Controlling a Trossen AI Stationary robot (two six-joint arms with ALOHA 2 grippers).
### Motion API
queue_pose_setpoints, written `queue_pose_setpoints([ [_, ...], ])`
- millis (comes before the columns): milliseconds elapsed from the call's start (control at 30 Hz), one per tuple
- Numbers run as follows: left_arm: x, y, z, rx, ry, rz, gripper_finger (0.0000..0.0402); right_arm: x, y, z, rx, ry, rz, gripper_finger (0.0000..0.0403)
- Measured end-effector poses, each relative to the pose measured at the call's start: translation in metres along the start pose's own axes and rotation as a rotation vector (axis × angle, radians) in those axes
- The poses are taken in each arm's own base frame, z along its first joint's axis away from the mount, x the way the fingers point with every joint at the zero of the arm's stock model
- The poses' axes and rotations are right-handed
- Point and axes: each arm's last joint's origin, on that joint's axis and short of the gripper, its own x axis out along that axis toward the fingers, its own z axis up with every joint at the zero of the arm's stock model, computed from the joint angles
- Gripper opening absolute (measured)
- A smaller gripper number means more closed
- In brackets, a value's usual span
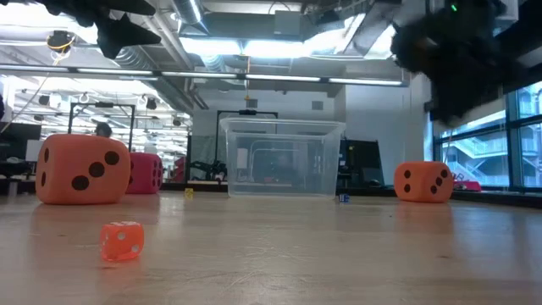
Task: Pick & Place Dice
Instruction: Put the small green dice into the transparent bin
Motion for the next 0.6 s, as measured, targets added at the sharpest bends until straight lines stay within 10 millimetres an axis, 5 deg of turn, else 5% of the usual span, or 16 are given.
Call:
queue_pose_setpoints([
  [367,0.005,-0.002,-0.002,-0.131,0.037,-0.023,0.0253,-0.050,0.004,0.039,0.123,-0.446,0.405,0.0051],
  [600,0.007,-0.005,-0.002,-0.220,0.056,-0.084,0.0253,-0.058,0.000,0.083,0.067,-0.593,0.476,0.0051],
])
